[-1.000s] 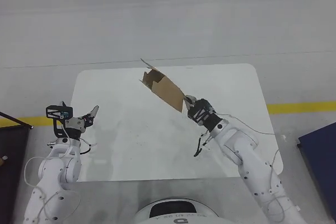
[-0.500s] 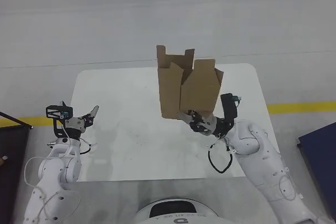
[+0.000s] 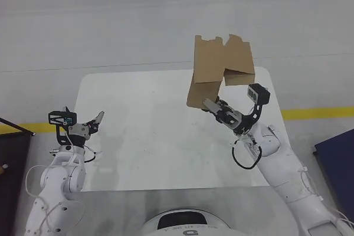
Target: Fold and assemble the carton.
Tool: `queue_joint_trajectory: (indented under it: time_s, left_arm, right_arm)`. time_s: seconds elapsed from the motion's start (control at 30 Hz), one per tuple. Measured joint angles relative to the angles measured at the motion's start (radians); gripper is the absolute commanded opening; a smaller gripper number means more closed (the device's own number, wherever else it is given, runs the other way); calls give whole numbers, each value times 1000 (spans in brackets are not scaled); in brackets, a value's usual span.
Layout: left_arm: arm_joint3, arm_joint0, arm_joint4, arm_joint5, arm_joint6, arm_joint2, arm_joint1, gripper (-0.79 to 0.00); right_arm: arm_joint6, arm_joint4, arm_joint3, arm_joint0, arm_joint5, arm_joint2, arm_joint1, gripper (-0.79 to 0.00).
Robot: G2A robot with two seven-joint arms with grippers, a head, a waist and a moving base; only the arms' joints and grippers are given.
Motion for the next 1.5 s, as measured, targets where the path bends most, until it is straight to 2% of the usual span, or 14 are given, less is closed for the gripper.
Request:
queue_joint_trajectory:
  time_s: [0.17, 0.33, 0.57, 0.8, 1.13, 1.27, 1.33, 1.4, 1.47, 1.5]
  left_arm:
    - [0, 0, 0, 0, 0, 0, 0, 0]
    - [0, 0, 0, 0, 0, 0, 0, 0]
    - [0, 0, 0, 0, 0, 0, 0, 0]
    - [0, 0, 0, 0, 0, 0, 0, 0]
    - [0, 0, 1, 1, 1, 0, 0, 0]
    - [-23, 3, 4, 3, 53, 13, -5, 0]
    - [-35, 4, -65, -11, 56, 14, -8, 0]
    - [-44, -6, -120, -49, 11, 14, -9, 0]
    - [-56, -22, -206, -117, -50, 21, -9, 0]
    - [-64, -34, -296, -191, -103, 26, -8, 0]
  right_arm:
    - [5, -4, -2, -2, 0, 9, 1, -785]
    - [-15, -79, -11, -6, 0, 26, 0, -785]
    - [-144, -340, -28, -26, 2, 55, -12, -785]
    - [-291, -610, -58, -44, 114, 53, -31, -785]
    - [-315, -629, -57, -48, 135, 50, -34, -785]
    - [-305, -640, -63, -49, 145, 47, -34, -785]
    - [-279, -664, -76, -50, 140, 39, -33, -785]
    - [-255, -686, -83, -48, 101, 36, -30, -785]
    - [-236, -708, -87, -46, 68, 35, -27, -785]
    - [-226, -726, -92, -45, 51, 35, -25, -785]
